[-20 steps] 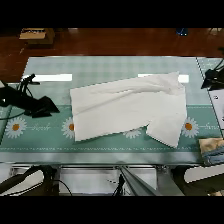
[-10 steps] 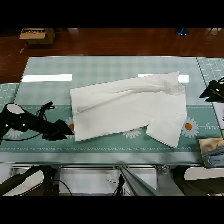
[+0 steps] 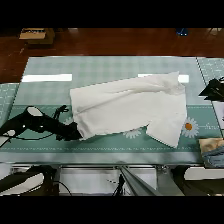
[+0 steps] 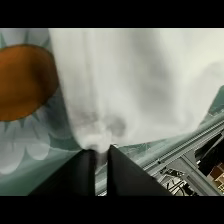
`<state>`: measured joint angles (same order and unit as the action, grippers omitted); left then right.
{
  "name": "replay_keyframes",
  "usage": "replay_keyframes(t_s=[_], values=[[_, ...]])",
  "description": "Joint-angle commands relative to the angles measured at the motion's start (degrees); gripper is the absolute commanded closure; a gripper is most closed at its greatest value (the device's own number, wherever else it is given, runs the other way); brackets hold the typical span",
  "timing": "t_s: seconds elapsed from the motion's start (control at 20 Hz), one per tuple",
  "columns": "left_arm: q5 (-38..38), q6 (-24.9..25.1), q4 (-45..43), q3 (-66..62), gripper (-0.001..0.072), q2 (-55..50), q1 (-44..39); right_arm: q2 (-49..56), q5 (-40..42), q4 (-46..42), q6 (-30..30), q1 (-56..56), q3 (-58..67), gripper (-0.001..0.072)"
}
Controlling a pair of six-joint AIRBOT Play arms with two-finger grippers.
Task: Fold the shirts.
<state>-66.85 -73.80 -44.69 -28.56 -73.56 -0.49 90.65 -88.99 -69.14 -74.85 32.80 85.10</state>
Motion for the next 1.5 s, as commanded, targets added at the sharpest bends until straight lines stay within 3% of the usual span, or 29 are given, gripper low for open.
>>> replay_keyframes(t_s=[0.0, 0.1, 0.2, 0.5, 0.75, 0.85, 0.95, 1.0, 1.15, 1.35, 1.45], values=[[-0.1, 1.2, 1.6, 0.0, 0.0688, -1.2, -1.8, -0.5, -0.3, -2.1, 0.7, 0.1, -0.3, 0.0267], [-0.7, 1.2, 1.7, 0.0, 0.0688, -1.1, -1.2, -0.5, -0.3, -3.2, 0.7, 1.7, -3.7, 0.0264], [-0.8, 1.4, 1.7, 0.0, 0.0688, -1.1, -0.7, -0.5, 0.4, -0.7, 2.0, 4.1, -9.6, 0.0209], [-0.8, 2.5, 1.7, 0.0, 0.0688, -1.1, -0.5, -0.5, 7.5, 2.8, 7.8, 4.7, -23.9, 0.0212], [-0.9, 2.5, 2.3, -0.1, 0.0688, -1.1, -0.5, -0.5, 15.2, 2.6, 8.0, -1.3, -27.7, 0.0226], [-0.9, 2.5, 2.8, -0.3, 0.0688, -1.1, -0.5, -0.5, 19.3, 2.3, 6.3, -5.1, -28.2, 0.0346], [-0.9, 2.6, 3.0, -1.0, 0.0688, -1.0, -0.5, -0.6, 20.9, 3.3, 4.1, -7.8, -27.8, 0.0620], [-1.2, 2.7, 3.0, -1.9, 0.0688, -0.8, -0.5, -1.1, 19.7, 4.2, 4.5, -8.4, -27.0, 0.0656], [-3.1, 2.7, 3.2, -8.2, 0.0688, 1.4, 1.4, -6.0, 18.5, 8.1, 7.5, -7.9, -22.0, 0.0669], [-2.4, 2.6, 3.8, -20.0, 0.0688, 2.9, 4.9, -9.4, 31.8, 20.1, 6.7, -9.6, -12.9, 0.0670], [0.4, 2.4, 3.8, -23.0, 0.0688, 2.2, 4.8, -8.2, 37.8, 21.5, 6.5, -13.6, -9.6, 0.0670]])
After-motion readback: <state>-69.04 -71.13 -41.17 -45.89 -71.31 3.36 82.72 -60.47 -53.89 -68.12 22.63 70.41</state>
